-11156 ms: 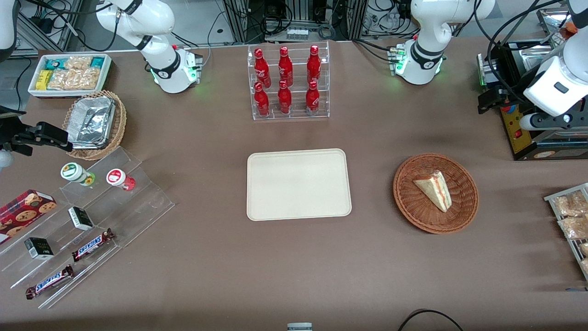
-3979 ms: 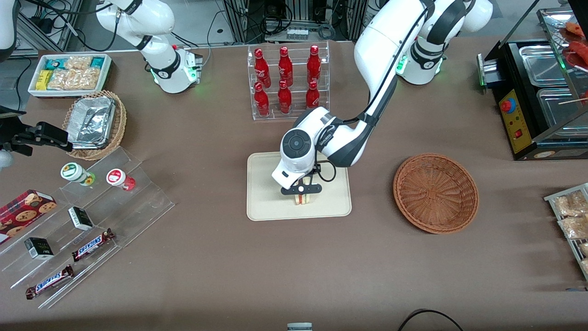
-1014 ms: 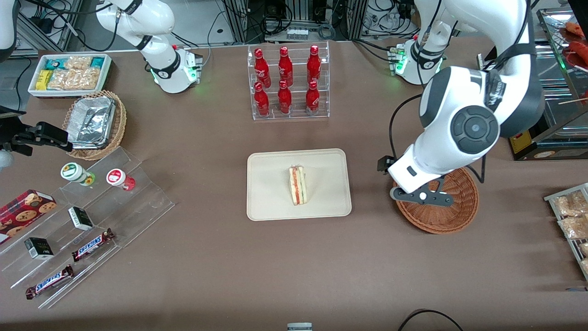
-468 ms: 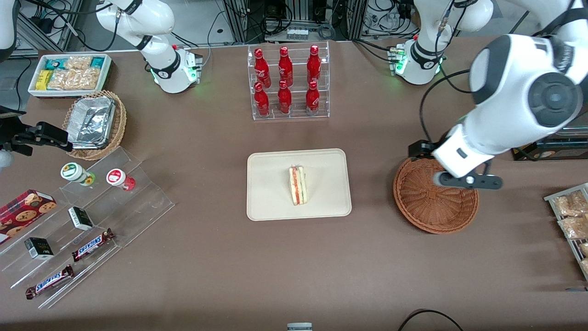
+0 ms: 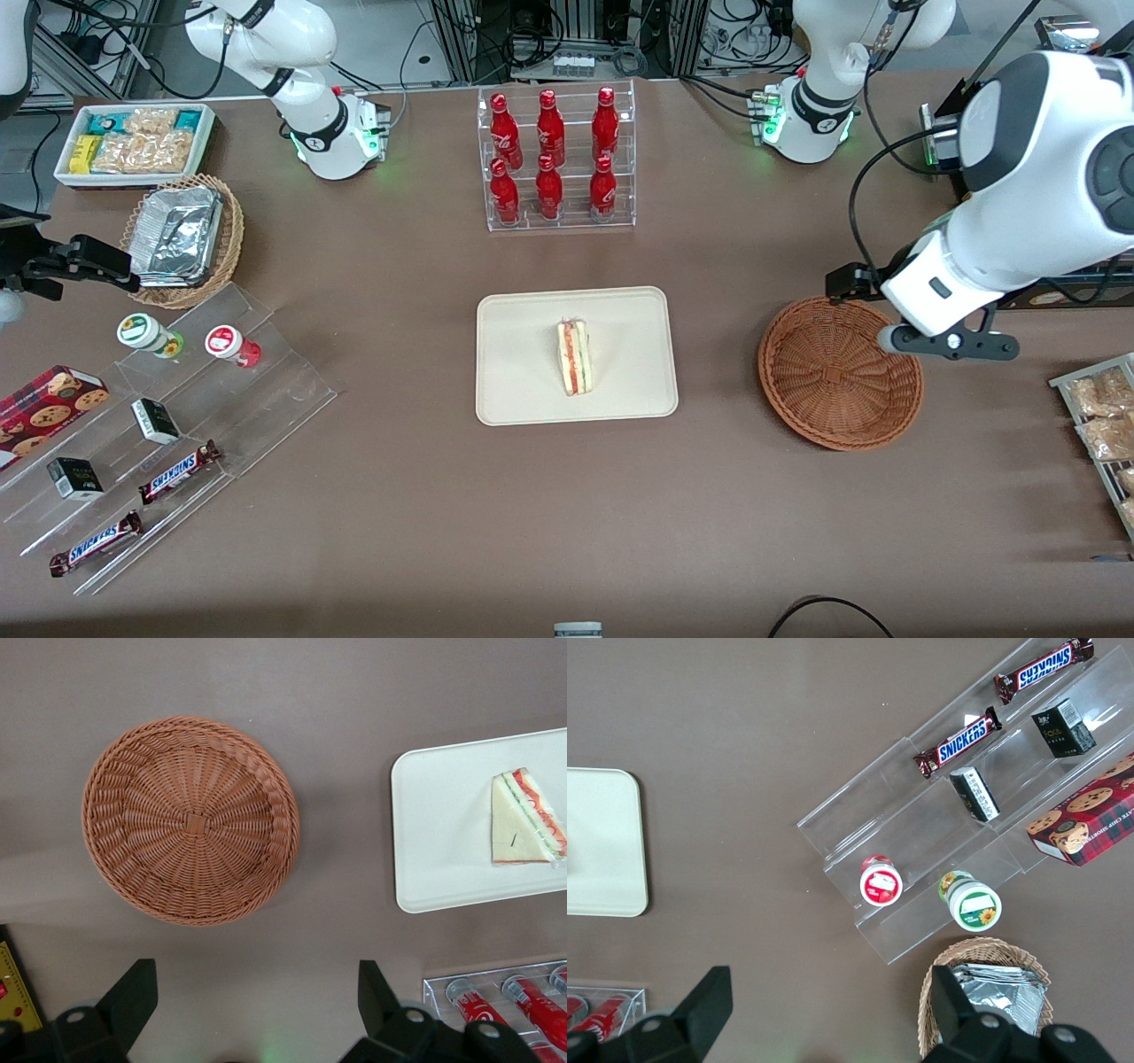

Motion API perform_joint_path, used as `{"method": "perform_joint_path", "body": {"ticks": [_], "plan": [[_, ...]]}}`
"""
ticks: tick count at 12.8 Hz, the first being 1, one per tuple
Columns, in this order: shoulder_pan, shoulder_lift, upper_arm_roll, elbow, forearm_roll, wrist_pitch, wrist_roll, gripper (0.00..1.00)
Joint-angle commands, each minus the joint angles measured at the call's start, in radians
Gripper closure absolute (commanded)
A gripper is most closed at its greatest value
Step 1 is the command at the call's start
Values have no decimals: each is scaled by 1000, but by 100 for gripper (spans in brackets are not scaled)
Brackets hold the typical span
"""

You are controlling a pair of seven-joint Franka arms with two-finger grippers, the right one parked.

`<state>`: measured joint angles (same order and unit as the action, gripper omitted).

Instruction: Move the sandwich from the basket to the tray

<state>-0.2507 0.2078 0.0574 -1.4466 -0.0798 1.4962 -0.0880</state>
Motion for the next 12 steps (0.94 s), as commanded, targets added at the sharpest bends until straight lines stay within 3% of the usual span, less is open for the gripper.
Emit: {"method": "perform_joint_path", "body": {"ticks": [1,4,7,12], "plan": [[172,-74,-169,-67,37,-7,5,0],[269,-128,-251,-109,49,-33,10,0],[309,-194,-249,-129,71,-102,96,0],[309,-260,-223,-155,74,-149,94,0]]}}
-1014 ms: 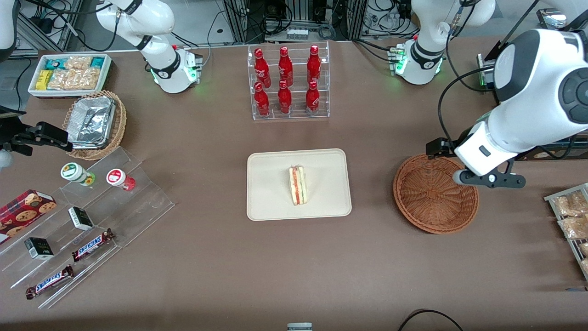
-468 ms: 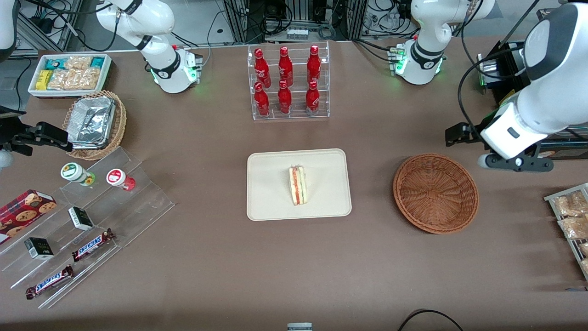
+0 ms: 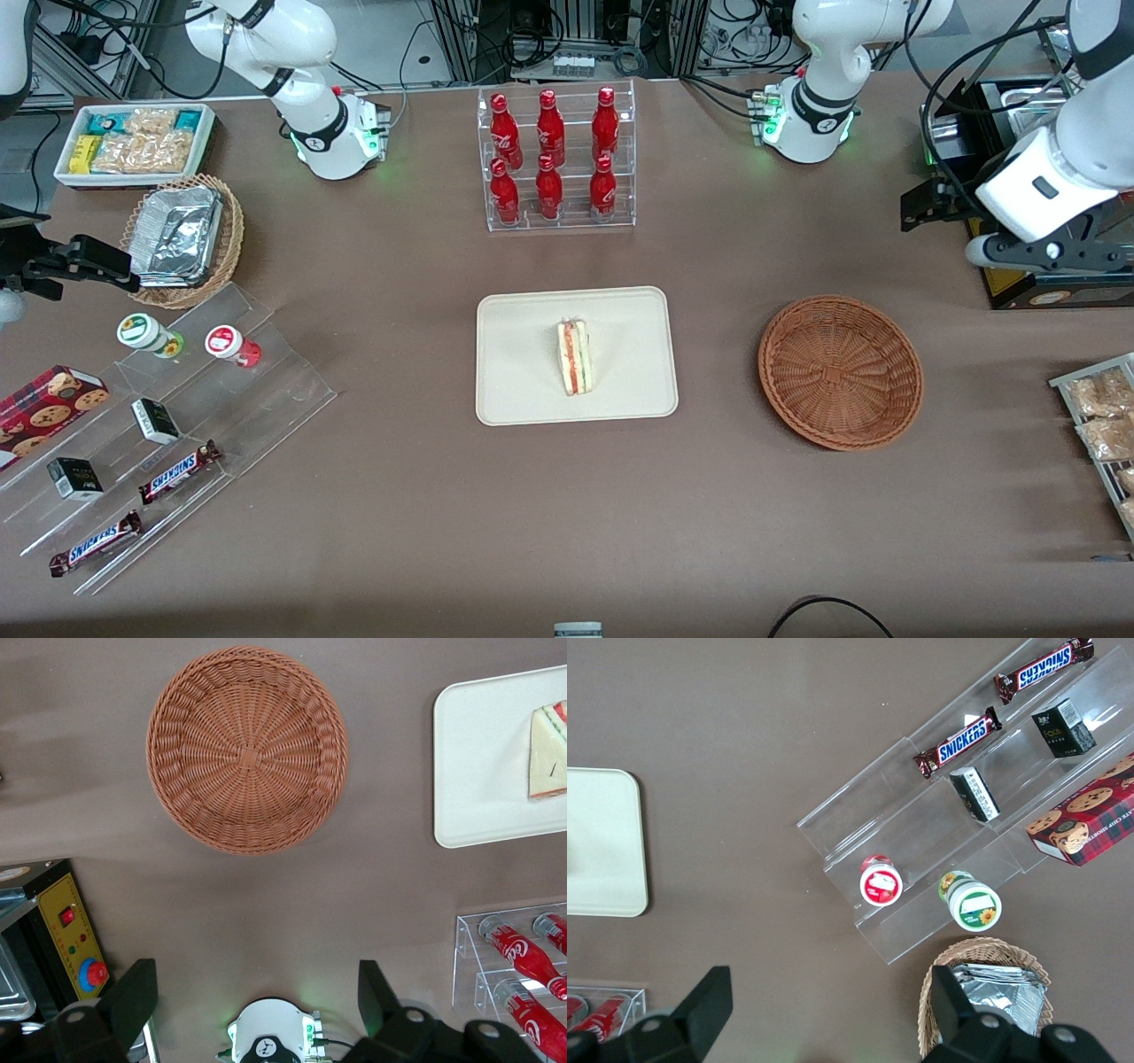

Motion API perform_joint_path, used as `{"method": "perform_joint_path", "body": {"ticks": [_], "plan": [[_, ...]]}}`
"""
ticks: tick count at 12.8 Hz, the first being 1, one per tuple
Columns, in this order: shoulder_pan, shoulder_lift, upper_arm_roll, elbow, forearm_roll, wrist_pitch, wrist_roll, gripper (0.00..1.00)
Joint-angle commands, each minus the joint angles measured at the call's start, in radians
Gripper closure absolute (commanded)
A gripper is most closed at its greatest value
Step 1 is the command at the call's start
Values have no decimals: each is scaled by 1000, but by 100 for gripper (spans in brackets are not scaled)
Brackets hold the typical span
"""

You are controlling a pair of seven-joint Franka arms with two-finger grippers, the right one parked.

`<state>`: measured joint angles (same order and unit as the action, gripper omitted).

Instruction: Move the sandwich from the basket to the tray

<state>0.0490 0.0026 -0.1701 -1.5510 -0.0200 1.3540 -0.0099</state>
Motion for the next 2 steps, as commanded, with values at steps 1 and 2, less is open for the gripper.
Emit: {"method": "perform_joint_path", "body": {"ticks": [1,2], "plan": [[9,-65,7,-60,14,-10,16,0],[9,-73,11,-58,15,-18,16,0]]}}
